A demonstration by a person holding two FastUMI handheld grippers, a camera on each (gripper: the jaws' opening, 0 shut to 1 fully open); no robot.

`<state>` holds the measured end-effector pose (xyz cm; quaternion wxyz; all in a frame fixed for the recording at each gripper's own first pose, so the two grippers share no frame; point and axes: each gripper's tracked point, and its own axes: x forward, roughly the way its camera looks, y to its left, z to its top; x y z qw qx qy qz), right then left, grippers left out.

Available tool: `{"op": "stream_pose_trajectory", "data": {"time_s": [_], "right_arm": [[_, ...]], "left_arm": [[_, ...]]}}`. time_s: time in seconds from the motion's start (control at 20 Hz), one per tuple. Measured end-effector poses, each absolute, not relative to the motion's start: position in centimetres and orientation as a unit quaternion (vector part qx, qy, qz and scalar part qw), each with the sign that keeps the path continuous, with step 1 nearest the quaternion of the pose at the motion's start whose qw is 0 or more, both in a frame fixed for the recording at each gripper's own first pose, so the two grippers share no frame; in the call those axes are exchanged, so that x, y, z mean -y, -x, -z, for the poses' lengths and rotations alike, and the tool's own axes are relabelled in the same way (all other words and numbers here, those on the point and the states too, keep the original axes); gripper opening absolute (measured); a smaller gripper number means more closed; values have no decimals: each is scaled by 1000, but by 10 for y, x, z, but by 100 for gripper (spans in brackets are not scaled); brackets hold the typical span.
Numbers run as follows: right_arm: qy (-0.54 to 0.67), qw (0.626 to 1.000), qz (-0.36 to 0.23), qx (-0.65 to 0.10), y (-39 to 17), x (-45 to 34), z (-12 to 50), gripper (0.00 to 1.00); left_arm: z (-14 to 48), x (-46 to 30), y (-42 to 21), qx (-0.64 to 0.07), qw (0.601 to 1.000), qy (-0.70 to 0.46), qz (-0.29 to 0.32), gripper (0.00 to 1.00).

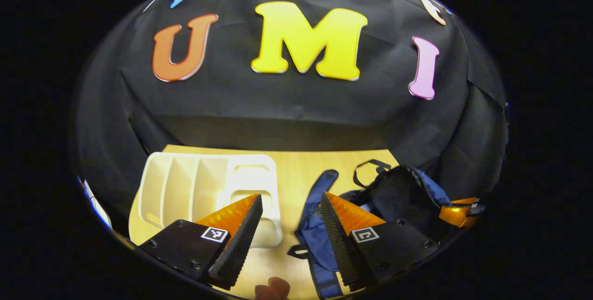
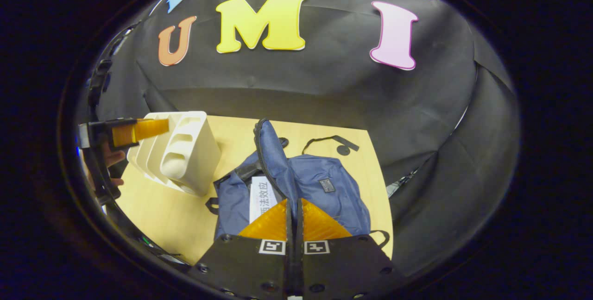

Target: Open the schoolbag, grab two books from the bookshelf and put them into the schoolbag.

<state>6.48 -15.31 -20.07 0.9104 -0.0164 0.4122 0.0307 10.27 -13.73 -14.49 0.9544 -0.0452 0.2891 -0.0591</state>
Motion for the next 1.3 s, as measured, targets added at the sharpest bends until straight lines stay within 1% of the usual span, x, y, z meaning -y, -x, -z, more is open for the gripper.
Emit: {"op": "stream_pose_trajectory", "data": {"time_s": [0.15, 0.2, 0.3, 0.45, 0.6, 0.9, 1.05, 1.15, 1.25, 1.3], "right_arm": [[14, 912, -34, -409, -58, 134, 203, 0], [14, 912, -36, -409, -55, 129, 204, 0], [11, 911, -36, -410, -50, 120, 208, 0], [10, 912, -31, -409, -47, 110, 212, 0], [16, 912, -27, -408, -44, 102, 214, 0], [28, 913, -20, -407, -40, 87, 218, 1], [22, 917, -37, -397, -41, 68, 212, 11], [25, 924, -37, -381, -46, 60, 202, 20], [21, 931, -42, -361, -50, 52, 189, 40], [17, 935, -44, -351, -53, 47, 181, 58]], "left_arm": [[95, 94, -93, -227, 973, 42, 27, 83], [82, 83, -91, -209, 977, 40, 18, 86], [62, 65, -85, -185, 982, 38, 4, 89], [40, 37, -71, -156, 987, 26, -17, 92], [29, 22, -61, -140, 990, 21, -26, 99], [23, -2, -45, -134, 990, 35, -33, 99], [25, -8, -40, -136, 989, 38, -34, 99], [25, -11, -39, -138, 989, 41, -32, 99], [25, -11, -39, -138, 989, 38, -30, 99], [24, -10, -39, -138, 989, 36, -29, 99]]}}
